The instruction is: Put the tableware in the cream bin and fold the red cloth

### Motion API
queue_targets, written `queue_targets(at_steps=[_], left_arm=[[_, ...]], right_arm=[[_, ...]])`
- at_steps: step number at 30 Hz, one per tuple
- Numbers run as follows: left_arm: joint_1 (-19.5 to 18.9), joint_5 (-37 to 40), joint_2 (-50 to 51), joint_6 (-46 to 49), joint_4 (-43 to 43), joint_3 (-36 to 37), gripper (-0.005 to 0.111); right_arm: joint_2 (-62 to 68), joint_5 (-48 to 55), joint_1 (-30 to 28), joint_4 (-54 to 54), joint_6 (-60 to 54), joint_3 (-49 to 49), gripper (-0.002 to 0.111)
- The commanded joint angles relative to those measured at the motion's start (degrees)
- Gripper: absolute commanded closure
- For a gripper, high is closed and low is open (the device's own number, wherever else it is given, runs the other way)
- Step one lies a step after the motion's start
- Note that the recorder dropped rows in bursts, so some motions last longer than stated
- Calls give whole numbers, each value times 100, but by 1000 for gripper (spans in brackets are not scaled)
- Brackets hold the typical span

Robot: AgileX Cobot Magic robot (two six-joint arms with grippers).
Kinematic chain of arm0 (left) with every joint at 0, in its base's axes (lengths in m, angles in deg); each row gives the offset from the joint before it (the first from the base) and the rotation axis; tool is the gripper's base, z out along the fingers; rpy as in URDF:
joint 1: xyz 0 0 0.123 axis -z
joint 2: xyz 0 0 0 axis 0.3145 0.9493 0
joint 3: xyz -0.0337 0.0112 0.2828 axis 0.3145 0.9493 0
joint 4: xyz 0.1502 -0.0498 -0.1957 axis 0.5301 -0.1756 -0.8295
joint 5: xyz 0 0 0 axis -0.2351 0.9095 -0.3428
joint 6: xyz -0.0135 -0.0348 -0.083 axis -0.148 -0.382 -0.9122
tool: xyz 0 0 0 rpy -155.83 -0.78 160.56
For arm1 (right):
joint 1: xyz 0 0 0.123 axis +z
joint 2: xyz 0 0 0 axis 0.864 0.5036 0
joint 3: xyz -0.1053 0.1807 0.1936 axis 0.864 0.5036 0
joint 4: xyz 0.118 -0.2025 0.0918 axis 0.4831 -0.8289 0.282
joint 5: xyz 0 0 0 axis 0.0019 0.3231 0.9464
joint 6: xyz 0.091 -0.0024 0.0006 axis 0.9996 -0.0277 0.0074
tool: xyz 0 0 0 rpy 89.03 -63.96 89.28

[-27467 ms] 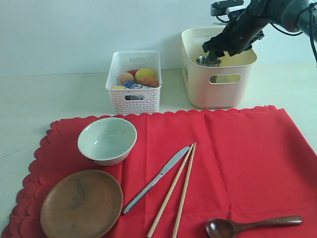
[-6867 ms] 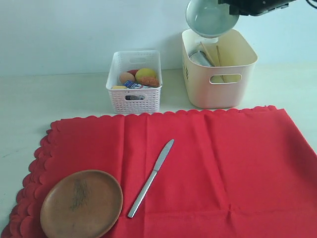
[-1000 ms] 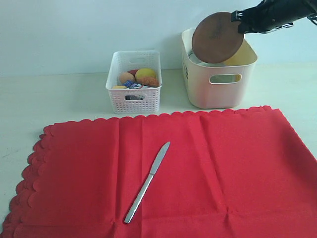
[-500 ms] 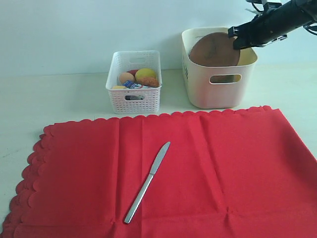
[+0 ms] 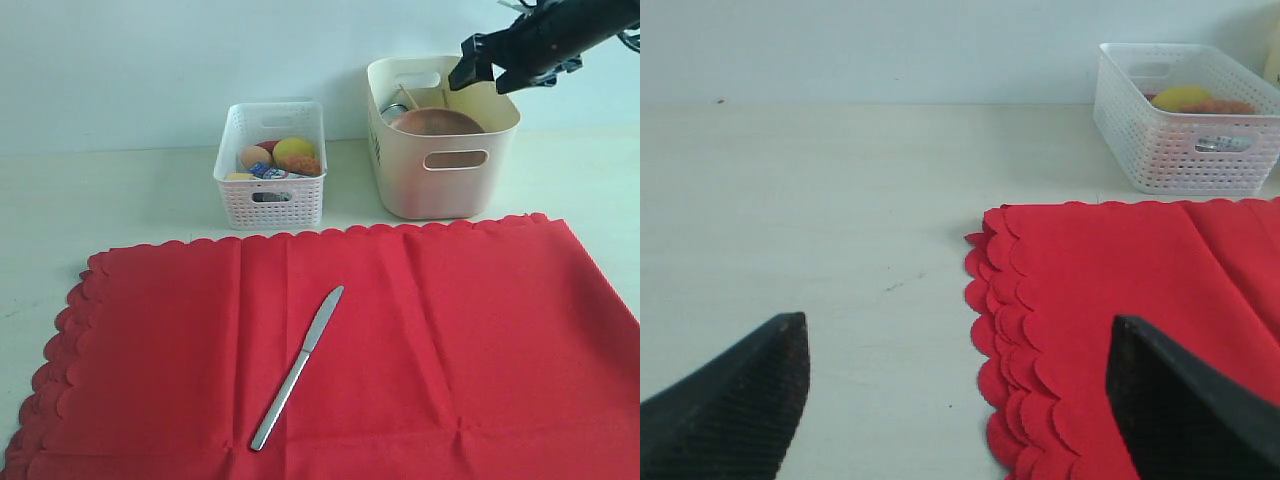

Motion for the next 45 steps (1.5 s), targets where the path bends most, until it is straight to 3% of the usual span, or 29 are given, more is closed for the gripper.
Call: queue_targets(at_steps=[1, 11, 14, 17, 26, 35, 45], left_arm=[[30, -65, -25, -13, 8, 16, 29], [30, -65, -25, -13, 8, 16, 29], [30, -65, -25, -13, 8, 16, 29], [30, -65, -25, -13, 8, 16, 29], [30, -65, -25, -13, 8, 16, 29], [30, -65, -25, -13, 8, 16, 29], [30, -65, -25, -13, 8, 16, 29]], right_arm=[[-504, 455, -5, -25, 314, -51, 37], [-1286, 1853, -5, -25, 816, -28, 49], [-1575, 1853, 54, -25, 897, 140, 52], [-2067, 1851, 240, -262, 897, 752, 53], [-3448, 601, 1063, -918, 966, 3072, 53], [-4009, -528, 2641, -2405, 2360, 5223, 57], [-3609, -605, 4532, -3721, 4574, 5508, 58]])
